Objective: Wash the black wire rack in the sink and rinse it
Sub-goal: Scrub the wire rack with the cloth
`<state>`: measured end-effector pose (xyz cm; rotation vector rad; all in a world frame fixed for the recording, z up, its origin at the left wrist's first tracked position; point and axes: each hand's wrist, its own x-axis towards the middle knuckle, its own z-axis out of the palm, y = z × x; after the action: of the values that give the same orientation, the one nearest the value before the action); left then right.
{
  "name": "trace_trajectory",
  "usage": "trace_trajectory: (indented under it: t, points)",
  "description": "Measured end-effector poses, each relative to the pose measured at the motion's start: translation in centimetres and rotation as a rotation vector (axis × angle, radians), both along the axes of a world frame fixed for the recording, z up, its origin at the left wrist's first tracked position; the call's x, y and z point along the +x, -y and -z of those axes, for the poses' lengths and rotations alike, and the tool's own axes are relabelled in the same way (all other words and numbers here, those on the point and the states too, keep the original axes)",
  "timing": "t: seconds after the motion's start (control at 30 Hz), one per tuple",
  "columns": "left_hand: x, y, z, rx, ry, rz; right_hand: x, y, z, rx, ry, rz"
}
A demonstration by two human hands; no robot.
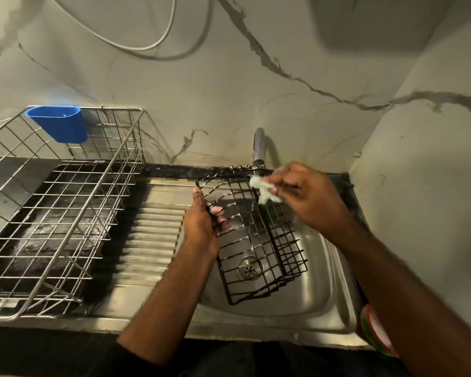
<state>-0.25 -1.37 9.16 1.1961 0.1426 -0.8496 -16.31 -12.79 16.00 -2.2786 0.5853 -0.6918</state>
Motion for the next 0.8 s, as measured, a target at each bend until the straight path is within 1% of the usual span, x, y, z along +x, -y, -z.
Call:
trace_trajectory:
  t: [0.07,0.13,0.23,0.3,0.37,0.47,0.57,0.63,0.77,0.8]
  points:
    - [-0.9,0.2,-0.3,0.003,0.022,0.021,1.7,-1.1,-0.6,0.019,0.109,0.112]
    - [-1.4,0.4,-0.5,0.021,0.048,0.017,3.0,-2.8,-0.6,0.020,0.114,0.067]
    - [-1.5,0.4,-0.8,0.018,0.052,-0.011,3.2,-4.0,0.1,-0.102,0.079,-0.017]
    - [-1.2,0.2,-0.6,0.000,0.042,-0.026,2.4,-3.1,0.6,-0.102,0.074,0.002]
    - [-0.7,0.0,-0.2,-0.016,0.030,-0.044,1.4,-1.5,1.4,-0.078,0.081,0.080]
    - [-0.4,0.0,0.4,-0.032,0.017,-0.038,0.7,1.1,2.9,-0.121,0.062,0.259]
    - [-0.6,0.2,0.8,-0.032,0.004,-0.037,0.7,1.3,3.2,-0.152,0.029,0.371]
    - [-0.9,0.5,0.6,-0.032,-0.008,-0.047,0.9,-0.4,2.7,-0.146,0.035,0.315]
    - [-1.0,0.8,0.2,-0.024,-0.024,-0.097,1.5,-5.1,2.1,-0.087,-0.039,-0.056]
    - [-0.9,0.8,0.2,-0.020,-0.028,-0.107,1.6,-5.4,2.0,-0.070,-0.043,-0.116]
